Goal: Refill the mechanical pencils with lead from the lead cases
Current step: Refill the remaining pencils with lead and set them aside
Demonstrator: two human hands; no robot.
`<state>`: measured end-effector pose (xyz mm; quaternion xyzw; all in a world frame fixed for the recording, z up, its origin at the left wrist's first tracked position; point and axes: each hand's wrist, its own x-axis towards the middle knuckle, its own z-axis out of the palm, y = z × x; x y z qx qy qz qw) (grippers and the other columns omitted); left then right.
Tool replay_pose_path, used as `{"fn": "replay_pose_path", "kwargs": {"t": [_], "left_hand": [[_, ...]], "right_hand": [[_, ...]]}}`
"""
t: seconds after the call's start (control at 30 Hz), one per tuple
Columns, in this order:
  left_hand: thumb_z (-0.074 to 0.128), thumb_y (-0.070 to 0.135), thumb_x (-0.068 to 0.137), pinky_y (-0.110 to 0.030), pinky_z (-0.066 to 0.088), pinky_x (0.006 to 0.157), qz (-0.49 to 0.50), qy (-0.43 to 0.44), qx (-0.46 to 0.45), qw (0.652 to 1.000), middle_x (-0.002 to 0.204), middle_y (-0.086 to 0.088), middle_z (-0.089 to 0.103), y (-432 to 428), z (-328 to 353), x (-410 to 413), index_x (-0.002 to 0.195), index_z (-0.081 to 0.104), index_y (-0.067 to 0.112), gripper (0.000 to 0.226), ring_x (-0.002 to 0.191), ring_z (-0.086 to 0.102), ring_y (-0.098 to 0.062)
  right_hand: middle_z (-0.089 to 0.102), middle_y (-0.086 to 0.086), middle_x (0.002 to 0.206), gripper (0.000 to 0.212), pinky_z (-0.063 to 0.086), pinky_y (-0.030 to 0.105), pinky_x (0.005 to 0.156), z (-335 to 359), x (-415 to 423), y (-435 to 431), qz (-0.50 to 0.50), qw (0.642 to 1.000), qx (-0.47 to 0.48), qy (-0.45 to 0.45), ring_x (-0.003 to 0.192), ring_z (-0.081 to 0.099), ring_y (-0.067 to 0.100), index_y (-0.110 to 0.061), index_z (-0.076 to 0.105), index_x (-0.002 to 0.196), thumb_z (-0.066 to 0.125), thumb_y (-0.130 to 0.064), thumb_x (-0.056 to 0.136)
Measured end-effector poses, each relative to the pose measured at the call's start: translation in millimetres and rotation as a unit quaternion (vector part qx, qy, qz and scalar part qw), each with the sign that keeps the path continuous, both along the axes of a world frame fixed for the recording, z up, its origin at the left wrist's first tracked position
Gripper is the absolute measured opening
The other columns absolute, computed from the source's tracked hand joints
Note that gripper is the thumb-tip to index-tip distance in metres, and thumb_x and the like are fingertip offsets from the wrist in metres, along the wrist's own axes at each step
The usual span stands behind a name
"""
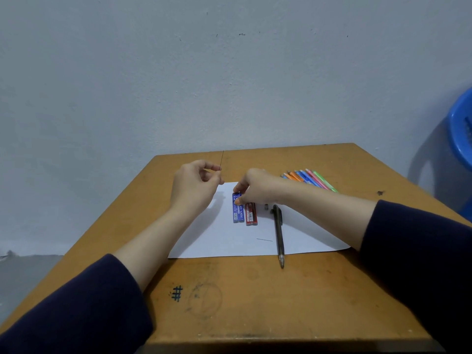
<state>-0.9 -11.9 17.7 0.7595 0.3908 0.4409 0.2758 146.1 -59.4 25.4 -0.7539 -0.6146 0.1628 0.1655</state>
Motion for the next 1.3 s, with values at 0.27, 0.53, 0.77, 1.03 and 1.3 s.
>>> {"fn": "replay_pose_path", "kwargs": {"t": [0.27, 0.53, 0.77, 1.03, 1.3], "left_hand": [[0.061, 0.015, 0.088, -0.017, 0.046, 0.061, 0.0, -0.003, -0.005, 1.0, 0.065, 0.01, 0.069, 1, -1, 2, 0.085, 0.066, 0.024, 0.011, 0.074, 0.067, -0.013], [0.061, 0.016, 0.088, -0.021, 0.044, 0.06, -0.001, 0.002, -0.012, 1.0, 0.067, 0.009, 0.07, -1, -3, 1, 0.085, 0.067, 0.025, 0.011, 0.069, 0.062, -0.005], [0.061, 0.017, 0.088, -0.022, 0.043, 0.061, -0.002, 0.016, 0.0, 1.0, 0.067, 0.01, 0.07, -4, -5, 2, 0.082, 0.066, 0.029, 0.014, 0.07, 0.062, -0.005], [0.062, 0.018, 0.088, -0.011, 0.042, 0.058, -0.008, 0.028, 0.018, 0.999, 0.068, 0.013, 0.07, -5, -6, 4, 0.086, 0.067, 0.026, 0.01, 0.074, 0.064, -0.006], [0.063, 0.018, 0.089, -0.016, 0.041, 0.062, -0.013, 0.035, 0.021, 0.999, 0.068, 0.014, 0.069, -5, -9, 6, 0.086, 0.067, 0.025, 0.009, 0.074, 0.063, 0.0]], "right_hand": [[0.061, -0.005, 0.122, 0.043, 0.033, 0.02, 0.082, 18, 3, -40, 0.025, 0.996, 0.084, -0.007, 0.118, 0.045, 0.014, -0.025, 0.056, 0.13, 0.064, -0.031, 0.088], [0.063, -0.003, 0.119, 0.053, 0.034, 0.019, 0.072, 17, 8, -86, -0.006, 0.996, 0.063, -0.064, 0.093, 0.052, 0.009, -0.017, 0.051, 0.136, 0.063, -0.036, 0.088], [0.06, 0.001, 0.129, 0.065, 0.049, 0.031, 0.082, 7, 12, -98, -0.07, 0.995, 0.019, -0.063, 0.105, 0.06, 0.018, -0.006, 0.059, 0.125, 0.069, -0.05, 0.079], [0.036, 0.002, 0.054, 0.039, 0.022, 0.025, 0.045, -6, 7, -94, -0.079, 0.993, 0.021, -0.086, 0.051, 0.035, 0.013, -0.013, 0.039, 0.057, 0.068, -0.029, 0.078], [0.024, 0.002, 0.052, 0.042, 0.016, 0.026, 0.046, -9, 13, -93, -0.086, 0.995, 0.038, -0.038, 0.05, 0.023, 0.015, -0.013, 0.031, 0.054, 0.065, -0.017, 0.079]]}}
